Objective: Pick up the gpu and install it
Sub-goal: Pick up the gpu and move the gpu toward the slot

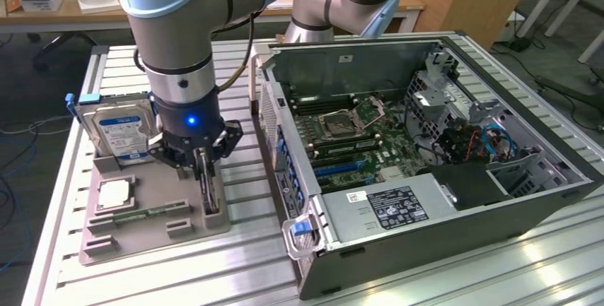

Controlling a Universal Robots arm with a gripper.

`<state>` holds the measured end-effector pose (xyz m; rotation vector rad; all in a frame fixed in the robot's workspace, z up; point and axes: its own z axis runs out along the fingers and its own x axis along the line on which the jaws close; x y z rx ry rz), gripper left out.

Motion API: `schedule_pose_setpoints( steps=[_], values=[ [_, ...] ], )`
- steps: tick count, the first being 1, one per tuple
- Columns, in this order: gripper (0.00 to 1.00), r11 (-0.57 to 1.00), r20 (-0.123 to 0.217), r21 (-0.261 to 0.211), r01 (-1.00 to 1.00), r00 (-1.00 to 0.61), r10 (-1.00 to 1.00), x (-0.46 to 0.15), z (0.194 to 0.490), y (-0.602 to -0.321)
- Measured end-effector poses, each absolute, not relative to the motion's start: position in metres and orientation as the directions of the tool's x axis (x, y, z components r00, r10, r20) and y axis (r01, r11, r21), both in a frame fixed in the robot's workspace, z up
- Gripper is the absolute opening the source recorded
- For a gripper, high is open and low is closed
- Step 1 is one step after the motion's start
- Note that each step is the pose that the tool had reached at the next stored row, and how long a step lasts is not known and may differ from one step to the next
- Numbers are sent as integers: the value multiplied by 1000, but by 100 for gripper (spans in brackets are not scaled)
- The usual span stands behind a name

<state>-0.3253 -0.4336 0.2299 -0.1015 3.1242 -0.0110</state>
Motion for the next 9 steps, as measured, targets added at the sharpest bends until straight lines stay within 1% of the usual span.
schedule_pose_setpoints(
  steps=[1,5,9],
  values=[
    [29,998,-15,-7,-65,-998,-65,-325,230,-434],
    [29,998,-15,-8,-65,-998,-65,-325,230,-434],
    [26,998,-15,-7,-65,-998,-65,-325,230,-434]
  ],
)
